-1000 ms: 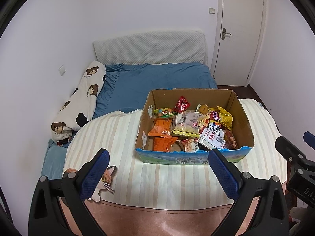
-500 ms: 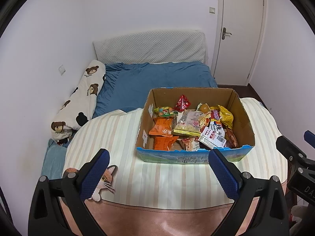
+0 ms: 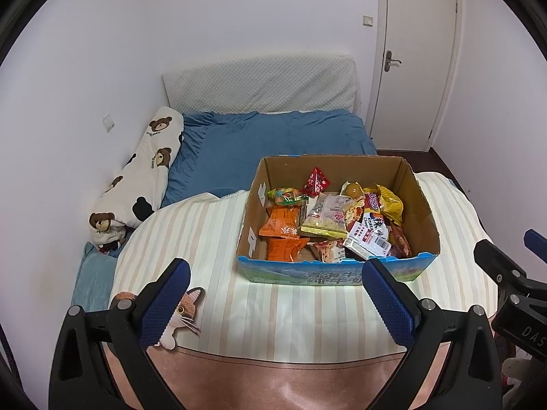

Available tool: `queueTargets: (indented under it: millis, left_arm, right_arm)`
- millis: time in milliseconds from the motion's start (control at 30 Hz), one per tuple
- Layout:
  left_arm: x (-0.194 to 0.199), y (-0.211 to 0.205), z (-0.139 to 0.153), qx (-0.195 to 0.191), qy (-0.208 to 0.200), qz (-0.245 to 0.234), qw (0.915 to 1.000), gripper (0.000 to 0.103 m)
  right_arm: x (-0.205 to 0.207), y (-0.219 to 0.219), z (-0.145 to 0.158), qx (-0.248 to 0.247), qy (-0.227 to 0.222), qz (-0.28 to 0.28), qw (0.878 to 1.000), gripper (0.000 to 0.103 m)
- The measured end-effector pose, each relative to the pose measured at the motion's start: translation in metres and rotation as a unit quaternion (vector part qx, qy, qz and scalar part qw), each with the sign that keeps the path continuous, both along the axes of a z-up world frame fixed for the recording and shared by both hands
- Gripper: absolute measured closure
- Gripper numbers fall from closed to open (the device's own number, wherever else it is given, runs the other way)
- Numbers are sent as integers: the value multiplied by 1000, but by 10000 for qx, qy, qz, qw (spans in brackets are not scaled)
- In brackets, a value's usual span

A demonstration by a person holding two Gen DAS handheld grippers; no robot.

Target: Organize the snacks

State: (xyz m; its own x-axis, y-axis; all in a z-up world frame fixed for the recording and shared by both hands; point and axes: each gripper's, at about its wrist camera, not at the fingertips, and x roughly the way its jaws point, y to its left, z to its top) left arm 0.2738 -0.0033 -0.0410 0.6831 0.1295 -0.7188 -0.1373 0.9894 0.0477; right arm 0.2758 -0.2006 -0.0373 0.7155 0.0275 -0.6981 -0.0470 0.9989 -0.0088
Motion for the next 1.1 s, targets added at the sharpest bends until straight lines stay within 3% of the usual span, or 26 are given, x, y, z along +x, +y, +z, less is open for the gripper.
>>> queueTargets:
  millis: [1100]
  left_arm:
    - [-8, -3, 18, 49, -170, -65, 9998, 0]
  right_arm:
    - [-8, -3, 8, 52, -47, -44, 10000, 0]
